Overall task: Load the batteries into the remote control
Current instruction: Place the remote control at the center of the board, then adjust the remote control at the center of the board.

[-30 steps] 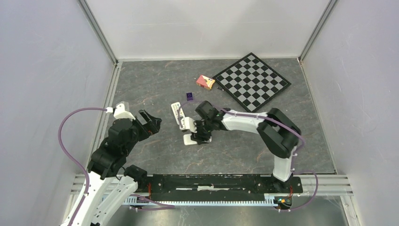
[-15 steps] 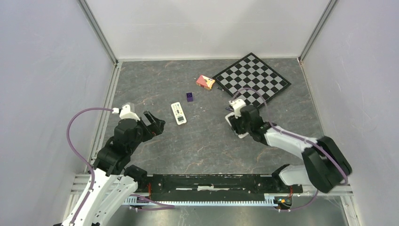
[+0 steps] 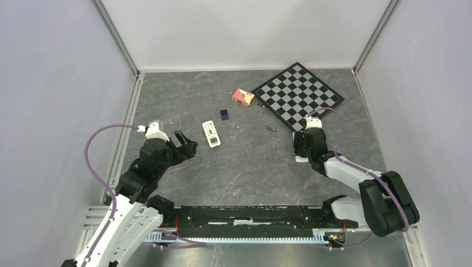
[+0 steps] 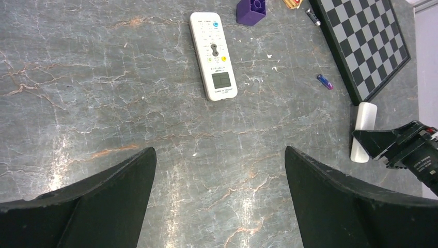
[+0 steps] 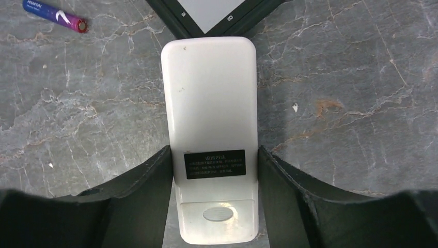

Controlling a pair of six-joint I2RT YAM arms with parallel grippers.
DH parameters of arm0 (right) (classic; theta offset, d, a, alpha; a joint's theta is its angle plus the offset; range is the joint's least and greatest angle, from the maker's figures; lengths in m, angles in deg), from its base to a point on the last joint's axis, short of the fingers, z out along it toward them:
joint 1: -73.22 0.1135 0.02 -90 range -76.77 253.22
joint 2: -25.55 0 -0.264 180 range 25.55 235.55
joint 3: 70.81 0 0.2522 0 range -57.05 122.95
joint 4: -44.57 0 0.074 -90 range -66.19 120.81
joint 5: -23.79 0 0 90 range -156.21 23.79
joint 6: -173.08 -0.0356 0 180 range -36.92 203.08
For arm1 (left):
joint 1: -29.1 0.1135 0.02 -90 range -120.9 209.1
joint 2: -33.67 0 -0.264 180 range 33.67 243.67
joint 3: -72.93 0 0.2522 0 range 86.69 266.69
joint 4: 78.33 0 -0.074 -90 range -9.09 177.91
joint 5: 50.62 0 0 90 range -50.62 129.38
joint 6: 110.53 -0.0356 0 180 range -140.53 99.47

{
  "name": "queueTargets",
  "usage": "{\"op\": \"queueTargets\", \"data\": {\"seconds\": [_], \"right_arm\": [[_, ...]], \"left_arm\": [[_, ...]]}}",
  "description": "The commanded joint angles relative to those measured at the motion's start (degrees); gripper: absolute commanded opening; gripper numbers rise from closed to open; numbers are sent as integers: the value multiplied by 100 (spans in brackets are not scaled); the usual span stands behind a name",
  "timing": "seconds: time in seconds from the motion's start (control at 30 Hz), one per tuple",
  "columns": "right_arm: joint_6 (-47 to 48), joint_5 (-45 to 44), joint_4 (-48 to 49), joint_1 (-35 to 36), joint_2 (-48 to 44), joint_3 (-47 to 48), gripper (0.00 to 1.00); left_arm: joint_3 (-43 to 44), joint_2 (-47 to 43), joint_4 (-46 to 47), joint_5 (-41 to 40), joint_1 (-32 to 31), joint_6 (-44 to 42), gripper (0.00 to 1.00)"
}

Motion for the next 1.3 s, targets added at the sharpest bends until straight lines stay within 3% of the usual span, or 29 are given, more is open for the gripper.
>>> {"op": "queueTargets", "data": {"seconds": [0.0,0.07,0.13,0.4,0.53,0.77,0.87,0.93,1.07,1.27], "right_arm": [[-390,-96,-330,-33,171,191,71],[-347,-170,-398,-32,18,288,81],[-206,-190,-533,-29,-83,466,85],[292,425,-912,28,-449,1197,90],[388,408,-851,503,-342,1434,90],[275,-818,-863,1119,282,1602,86],[237,-2078,-1400,1102,654,1681,94],[172,-2411,-1372,1076,603,1500,98],[230,-1917,-887,788,303,1014,98],[329,-459,-772,387,797,958,98]], "left_arm": [[-6,102,256,-182,23,-316,100],[0,95,260,-183,23,-295,100],[-20,66,320,-185,24,-257,100],[-22,-80,324,-307,26,-312,100],[-79,-241,303,-536,23,-216,100],[-192,-284,327,-544,27,-111,100],[-214,-283,278,-516,23,-136,100],[-247,-292,274,-488,24,-134,100],[-283,-293,282,-415,22,-108,100],[-304,-287,326,-375,28,-105,100]]}}
